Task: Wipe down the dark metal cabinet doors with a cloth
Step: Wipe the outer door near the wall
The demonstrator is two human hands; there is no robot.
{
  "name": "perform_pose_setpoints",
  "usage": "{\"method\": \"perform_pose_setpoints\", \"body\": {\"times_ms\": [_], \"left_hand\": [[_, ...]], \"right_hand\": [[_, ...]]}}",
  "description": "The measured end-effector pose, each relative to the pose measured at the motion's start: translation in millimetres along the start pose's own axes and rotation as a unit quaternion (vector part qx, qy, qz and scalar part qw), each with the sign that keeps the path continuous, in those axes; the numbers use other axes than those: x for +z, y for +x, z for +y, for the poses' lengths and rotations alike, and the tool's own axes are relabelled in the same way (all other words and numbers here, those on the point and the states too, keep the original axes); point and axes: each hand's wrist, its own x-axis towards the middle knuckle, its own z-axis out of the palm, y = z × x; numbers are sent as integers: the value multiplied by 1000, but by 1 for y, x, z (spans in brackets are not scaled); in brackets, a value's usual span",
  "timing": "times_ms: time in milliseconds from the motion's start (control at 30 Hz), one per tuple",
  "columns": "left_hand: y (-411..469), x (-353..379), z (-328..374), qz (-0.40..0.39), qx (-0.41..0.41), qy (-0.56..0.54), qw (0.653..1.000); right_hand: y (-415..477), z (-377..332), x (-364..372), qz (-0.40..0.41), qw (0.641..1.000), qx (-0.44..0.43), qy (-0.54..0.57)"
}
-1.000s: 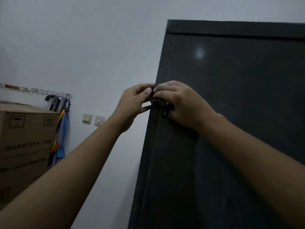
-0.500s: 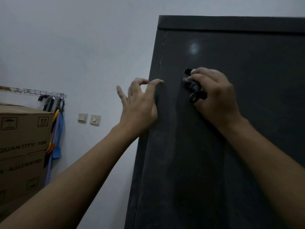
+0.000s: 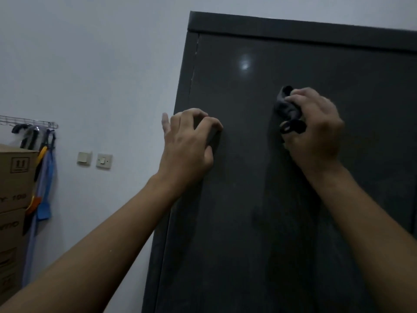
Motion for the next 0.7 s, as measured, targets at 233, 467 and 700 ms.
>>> {"method": "perform_pose_setpoints", "body": {"times_ms": [233,467,700], "left_hand": [[13,22,39,-1,24,-59,998],[20,31,59,-6,35,-50,998],[13,39,80,-48,83,-31,995]], "right_hand": [[-57,-2,-24,-218,949,-215,71],[-45,26,-42,-86,993,-21,-74],[-81,69,-78,-190,967,-172,5]]}}
